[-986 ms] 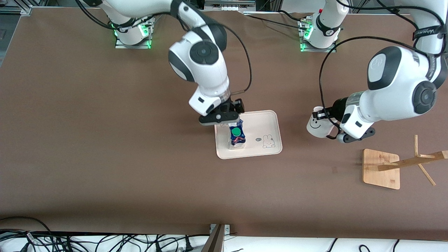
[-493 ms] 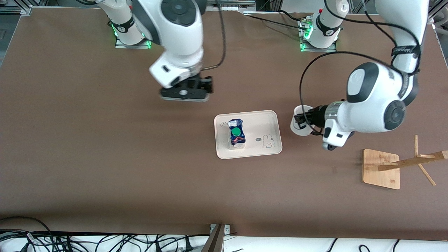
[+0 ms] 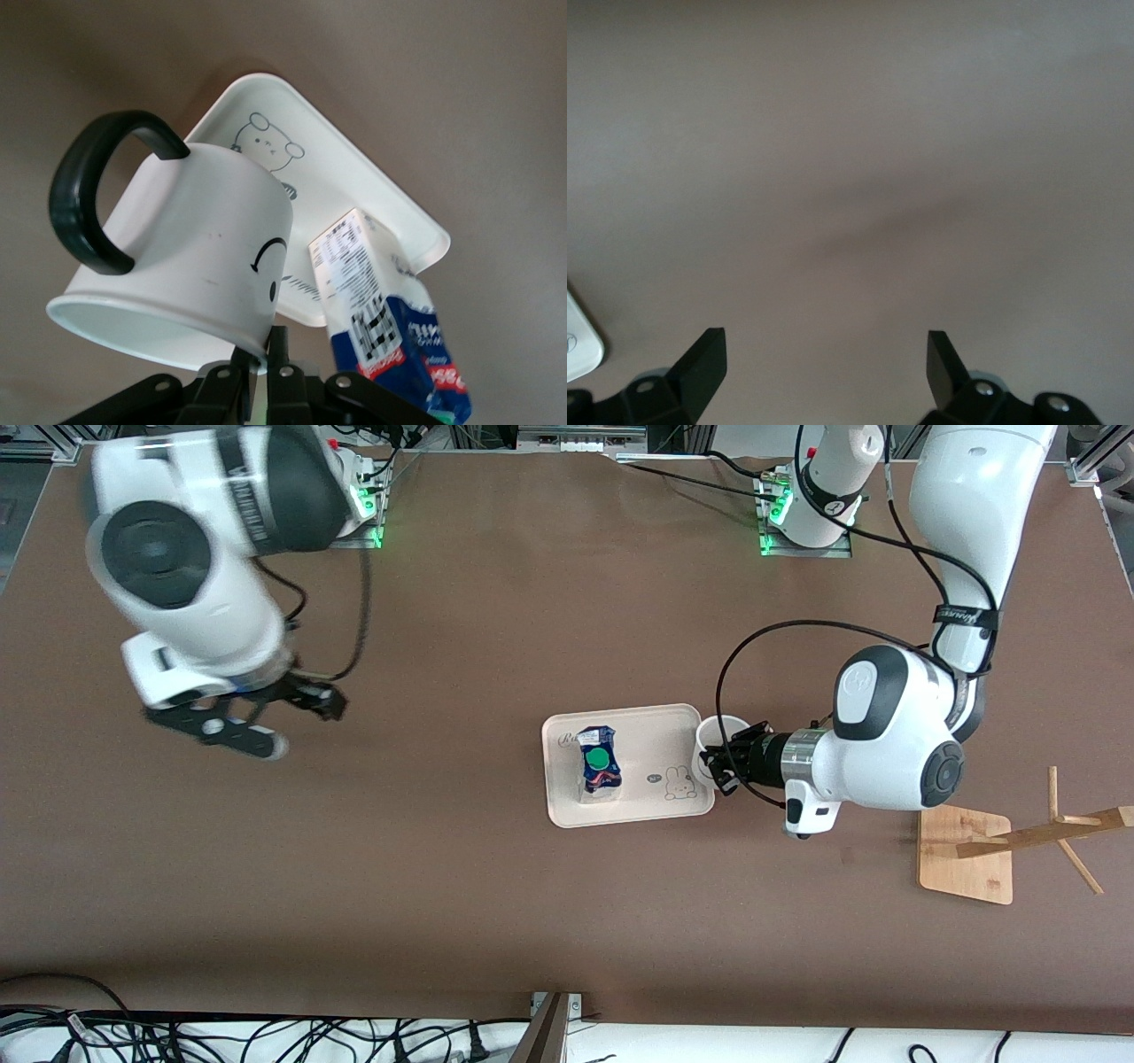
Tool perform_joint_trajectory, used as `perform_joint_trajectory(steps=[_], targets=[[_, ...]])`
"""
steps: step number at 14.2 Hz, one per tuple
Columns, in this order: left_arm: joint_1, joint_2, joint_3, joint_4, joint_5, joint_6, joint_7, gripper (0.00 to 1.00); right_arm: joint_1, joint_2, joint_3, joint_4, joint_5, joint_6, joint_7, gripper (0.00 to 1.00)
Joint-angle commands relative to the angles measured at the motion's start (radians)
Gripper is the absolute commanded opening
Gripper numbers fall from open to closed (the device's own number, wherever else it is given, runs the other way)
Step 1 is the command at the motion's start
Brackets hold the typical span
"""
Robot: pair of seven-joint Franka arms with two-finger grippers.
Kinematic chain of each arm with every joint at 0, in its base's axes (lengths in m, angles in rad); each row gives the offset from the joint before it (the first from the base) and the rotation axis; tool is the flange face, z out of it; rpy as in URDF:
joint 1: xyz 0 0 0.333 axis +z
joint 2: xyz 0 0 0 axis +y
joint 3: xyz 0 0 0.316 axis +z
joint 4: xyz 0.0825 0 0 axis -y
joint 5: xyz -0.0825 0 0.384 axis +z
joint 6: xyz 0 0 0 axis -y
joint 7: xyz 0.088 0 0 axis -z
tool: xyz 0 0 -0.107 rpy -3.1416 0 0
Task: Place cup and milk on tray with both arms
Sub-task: 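Raise the right gripper away while the left gripper brings the mug to the tray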
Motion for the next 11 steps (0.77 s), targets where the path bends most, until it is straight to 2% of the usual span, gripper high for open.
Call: perform_joint_trajectory(steps=[1, 3, 5, 8, 11], targets=[[-0.03, 0.047, 0.008, 0.043, -0.067, 0.049, -0.091, 0.0, 0.008, -0.043, -0.105, -0.024, 0.057, -0.04, -0.13, 1.0], [-0.03, 0.061, 0.008, 0.043, -0.098, 0.052, -0.096, 0.0, -0.015, -0.032, -0.123, -0.026, 0.081, -0.038, -0.243, 1.0], [-0.028, 0.076, 0.01, 0.042, -0.13, 0.052, -0.099, 0.0, -0.046, -0.021, -0.122, -0.027, 0.146, 0.016, -0.3, 1.0], [-0.028, 0.084, 0.01, 0.034, -0.158, 0.052, -0.105, 0.0, -0.069, -0.009, -0.12, -0.027, 0.153, 0.129, -0.36, 1.0], [-0.028, 0.106, 0.01, 0.029, -0.234, 0.051, -0.099, 0.0, -0.066, -0.009, -0.119, -0.027, 0.176, 0.156, -0.367, 1.0]])
